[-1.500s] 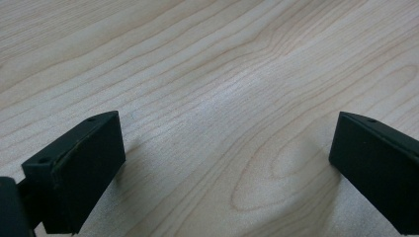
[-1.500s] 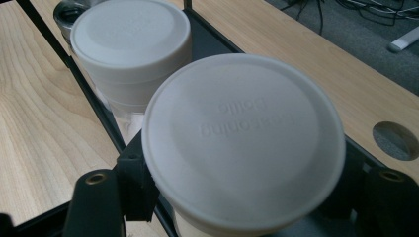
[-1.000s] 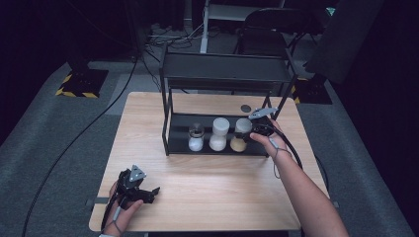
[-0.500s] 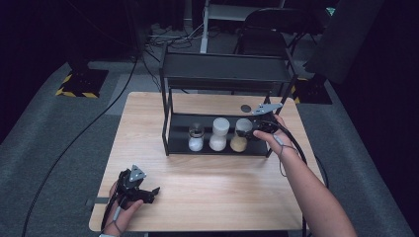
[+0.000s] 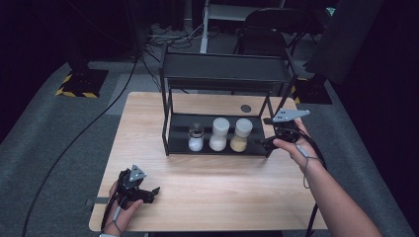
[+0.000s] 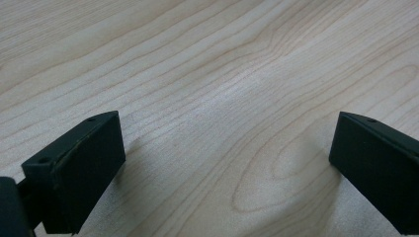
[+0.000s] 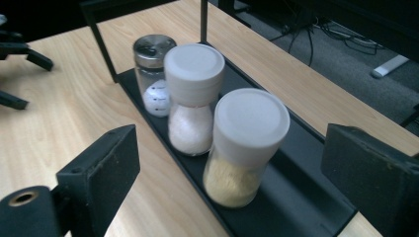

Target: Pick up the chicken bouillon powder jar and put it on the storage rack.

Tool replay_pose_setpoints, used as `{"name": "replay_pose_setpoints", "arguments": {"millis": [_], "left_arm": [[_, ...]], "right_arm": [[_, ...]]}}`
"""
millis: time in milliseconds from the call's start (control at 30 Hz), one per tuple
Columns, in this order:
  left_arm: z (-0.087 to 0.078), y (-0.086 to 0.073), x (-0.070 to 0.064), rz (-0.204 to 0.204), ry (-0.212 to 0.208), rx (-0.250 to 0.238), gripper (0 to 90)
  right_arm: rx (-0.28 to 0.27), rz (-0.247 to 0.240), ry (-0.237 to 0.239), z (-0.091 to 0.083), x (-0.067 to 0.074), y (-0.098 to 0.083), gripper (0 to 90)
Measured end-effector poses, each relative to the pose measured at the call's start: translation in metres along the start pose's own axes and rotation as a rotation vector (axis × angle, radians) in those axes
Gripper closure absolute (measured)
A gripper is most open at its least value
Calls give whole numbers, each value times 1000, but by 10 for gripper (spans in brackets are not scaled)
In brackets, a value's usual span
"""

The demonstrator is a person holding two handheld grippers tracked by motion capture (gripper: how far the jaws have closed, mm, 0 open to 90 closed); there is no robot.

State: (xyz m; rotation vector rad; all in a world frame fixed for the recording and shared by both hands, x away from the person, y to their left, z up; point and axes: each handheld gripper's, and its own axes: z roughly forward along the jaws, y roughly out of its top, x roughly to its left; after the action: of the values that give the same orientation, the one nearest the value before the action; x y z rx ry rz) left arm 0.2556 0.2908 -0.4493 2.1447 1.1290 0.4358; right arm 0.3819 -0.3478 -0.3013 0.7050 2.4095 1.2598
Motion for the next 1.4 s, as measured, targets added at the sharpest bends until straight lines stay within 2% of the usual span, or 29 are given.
{"name": "replay_pose_setpoints", "arguments": {"millis": [233, 500, 700, 900, 1033, 1233, 1400], "left_arm": [[0, 0, 0, -1, 1, -1, 5], [0, 0, 0, -1, 1, -1, 5], [0, 0, 0, -1, 1, -1, 5], [0, 0, 0, -1, 1, 0, 5], [0, 0, 0, -1, 1, -1, 5], [0, 0, 0, -1, 1, 0, 5], [0, 0, 0, -1, 1, 0, 5]], "right_arm": [[-16, -7, 13, -23, 10, -24, 77], [-20, -28, 22, -32, 23, -46, 56], [-13, -20, 42, -27, 27, -63, 52], [7, 14, 57, -17, 28, -87, 52], [21, 24, 48, -14, 29, -96, 52], [45, 49, 23, -5, 31, -120, 52], [67, 58, 28, -1, 31, -131, 52]]}}
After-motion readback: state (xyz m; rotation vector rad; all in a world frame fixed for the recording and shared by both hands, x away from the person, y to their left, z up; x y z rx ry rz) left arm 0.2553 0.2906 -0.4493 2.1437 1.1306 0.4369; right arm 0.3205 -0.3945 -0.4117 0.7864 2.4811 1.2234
